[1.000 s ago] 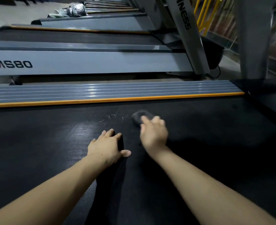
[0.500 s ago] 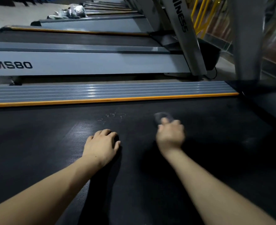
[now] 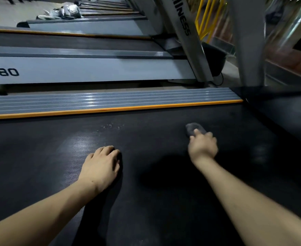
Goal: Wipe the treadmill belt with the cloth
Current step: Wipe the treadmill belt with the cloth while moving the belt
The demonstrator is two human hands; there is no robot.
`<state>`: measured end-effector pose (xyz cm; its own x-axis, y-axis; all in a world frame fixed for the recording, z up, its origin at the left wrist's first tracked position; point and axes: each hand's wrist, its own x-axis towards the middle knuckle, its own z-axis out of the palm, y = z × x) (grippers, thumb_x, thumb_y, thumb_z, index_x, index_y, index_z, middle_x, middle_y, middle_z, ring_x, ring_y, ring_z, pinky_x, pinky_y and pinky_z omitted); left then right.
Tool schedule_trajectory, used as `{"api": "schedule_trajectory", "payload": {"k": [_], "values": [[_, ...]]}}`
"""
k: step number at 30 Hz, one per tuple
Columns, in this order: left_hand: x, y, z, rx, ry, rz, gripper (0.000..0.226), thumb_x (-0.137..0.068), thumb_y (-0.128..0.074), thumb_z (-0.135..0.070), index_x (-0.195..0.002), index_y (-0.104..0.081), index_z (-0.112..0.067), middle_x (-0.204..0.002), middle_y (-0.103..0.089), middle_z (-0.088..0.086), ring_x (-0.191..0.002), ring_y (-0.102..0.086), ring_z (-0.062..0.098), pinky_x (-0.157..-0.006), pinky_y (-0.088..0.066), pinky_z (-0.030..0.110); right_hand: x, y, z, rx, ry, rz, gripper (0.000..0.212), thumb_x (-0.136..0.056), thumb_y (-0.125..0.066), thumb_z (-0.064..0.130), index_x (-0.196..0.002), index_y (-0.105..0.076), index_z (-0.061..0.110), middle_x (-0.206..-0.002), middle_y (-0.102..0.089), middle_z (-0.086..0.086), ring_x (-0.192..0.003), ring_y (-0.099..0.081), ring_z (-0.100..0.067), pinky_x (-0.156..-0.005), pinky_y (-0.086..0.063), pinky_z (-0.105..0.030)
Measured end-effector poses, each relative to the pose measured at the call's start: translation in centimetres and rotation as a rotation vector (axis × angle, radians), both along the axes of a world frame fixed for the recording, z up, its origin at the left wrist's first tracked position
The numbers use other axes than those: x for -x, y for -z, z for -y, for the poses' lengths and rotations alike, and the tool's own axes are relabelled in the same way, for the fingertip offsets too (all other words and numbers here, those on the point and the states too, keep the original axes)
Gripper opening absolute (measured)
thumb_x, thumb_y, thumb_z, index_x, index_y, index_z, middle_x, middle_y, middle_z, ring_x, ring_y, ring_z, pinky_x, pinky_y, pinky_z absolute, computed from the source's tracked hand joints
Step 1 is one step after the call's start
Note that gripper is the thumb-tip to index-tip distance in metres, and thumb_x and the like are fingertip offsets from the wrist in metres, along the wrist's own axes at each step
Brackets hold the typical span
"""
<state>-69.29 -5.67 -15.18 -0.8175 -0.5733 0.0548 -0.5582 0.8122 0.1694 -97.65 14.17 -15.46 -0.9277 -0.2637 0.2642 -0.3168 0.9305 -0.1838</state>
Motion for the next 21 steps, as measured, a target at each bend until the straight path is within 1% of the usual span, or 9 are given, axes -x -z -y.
{"api": "schedule_trajectory", "payload": {"k": [2, 5, 8, 10, 12, 14, 17, 19, 21], "values": [[0.3, 0.1, -0.4, -0.008, -0.006, -0.004, 0.037, -0.097, -0.042, -0.043, -0.132, -0.054, -0.036, -0.145, -0.049, -0.010, -0.135, -0.042, 0.019, -0.106, -0.039, 0.039, -4.9, 1.0, 3.6, 0.099, -0.119, -0.043, 0.027, -0.090, -0.057, 0.039, -0.113, -0.062, 0.026, -0.106, -0.054, -0.015, -0.091, -0.053, -0.037, -0.072, -0.046, -0.036], [0.8, 0.3, -1.5, 0.002, -0.005, -0.006, 0.033, -0.096, -0.041, -0.044, -0.125, -0.055, -0.037, -0.141, -0.049, -0.011, -0.133, -0.042, 0.018, -0.104, -0.038, 0.039, -10.8, 2.2, 6.9, 0.174, -0.458, -0.116, 0.032, -0.080, -0.063, 0.036, -0.110, -0.070, 0.026, -0.092, -0.058, -0.014, -0.077, -0.053, -0.036, -0.060, -0.046, -0.035], [0.8, 0.7, -2.2, 0.028, 0.013, -0.002, 0.036, -0.095, -0.043, -0.042, -0.128, -0.055, -0.035, -0.144, -0.049, -0.007, -0.137, -0.040, 0.020, -0.107, -0.037, 0.042, -9.2, 1.5, 5.8, 0.119, -0.647, -0.162, 0.035, -0.082, -0.056, 0.043, -0.113, -0.069, 0.033, -0.091, -0.059, -0.006, -0.079, -0.055, -0.031, -0.058, -0.048, -0.034], [0.7, 0.9, -2.4, 0.009, 0.012, -0.011, 0.040, -0.096, -0.044, -0.041, -0.134, -0.054, -0.033, -0.148, -0.048, -0.005, -0.141, -0.038, 0.021, -0.109, -0.035, 0.043, -5.2, 1.3, 2.9, 0.036, -0.603, -0.180, 0.034, -0.083, -0.056, 0.044, -0.113, -0.069, 0.035, -0.093, -0.060, -0.005, -0.081, -0.057, -0.031, -0.059, -0.049, -0.034], [0.8, 0.9, -2.4, 0.001, 0.010, -0.006, 0.041, -0.096, -0.043, -0.042, -0.135, -0.053, -0.033, -0.149, -0.046, -0.005, -0.142, -0.037, 0.020, -0.110, -0.034, 0.043, -0.5, 0.5, -0.7, -0.017, -0.390, -0.096, 0.034, -0.086, -0.056, 0.044, -0.117, -0.067, 0.034, -0.101, -0.058, -0.008, -0.094, -0.056, -0.034, -0.072, -0.050, -0.039], [1.0, 0.8, -2.4, -0.003, 0.012, -0.005, 0.038, -0.096, -0.042, -0.042, -0.131, -0.054, -0.035, -0.148, -0.046, -0.006, -0.140, -0.038, 0.020, -0.109, -0.035, 0.042, 3.0, 0.0, -4.1, 0.007, -0.227, -0.057, 0.034, -0.086, -0.059, 0.041, -0.117, -0.068, 0.029, -0.109, -0.057, -0.012, -0.105, -0.051, -0.037, -0.086, -0.046, -0.043], [1.1, 0.9, -2.5, 0.006, 0.012, -0.007, 0.035, -0.094, -0.041, -0.043, -0.126, -0.055, -0.036, -0.145, -0.047, -0.007, -0.138, -0.039, 0.020, -0.108, -0.036, 0.042, 4.0, 0.7, -5.3, 0.055, -0.254, -0.001, 0.038, -0.092, -0.056, 0.030, -0.127, -0.064, 0.018, -0.141, -0.050, -0.013, -0.133, -0.043, -0.036, -0.109, -0.035, -0.043], [1.2, 0.9, -2.4, -0.002, 0.004, -0.018, 0.034, -0.095, -0.042, -0.042, -0.125, -0.055, -0.036, -0.144, -0.048, -0.008, -0.138, -0.040, 0.020, -0.108, -0.035, 0.042, 2.7, 0.6, -4.1, 0.066, -0.234, 0.092, 0.041, -0.098, -0.049, 0.025, -0.138, -0.052, 0.020, -0.155, -0.039, -0.004, -0.143, -0.036, -0.026, -0.111, -0.034, -0.039], [1.1, 0.9, -2.4, -0.012, 0.002, -0.014, 0.036, -0.095, -0.042, -0.043, -0.128, -0.054, -0.037, -0.146, -0.047, -0.008, -0.140, -0.038, 0.020, -0.109, -0.034, 0.042, 0.7, 0.3, -2.7, 0.105, -0.172, 0.114, 0.041, -0.098, -0.048, 0.023, -0.139, -0.051, 0.025, -0.156, -0.039, 0.001, -0.139, -0.041, -0.025, -0.106, -0.038, -0.037]]}}
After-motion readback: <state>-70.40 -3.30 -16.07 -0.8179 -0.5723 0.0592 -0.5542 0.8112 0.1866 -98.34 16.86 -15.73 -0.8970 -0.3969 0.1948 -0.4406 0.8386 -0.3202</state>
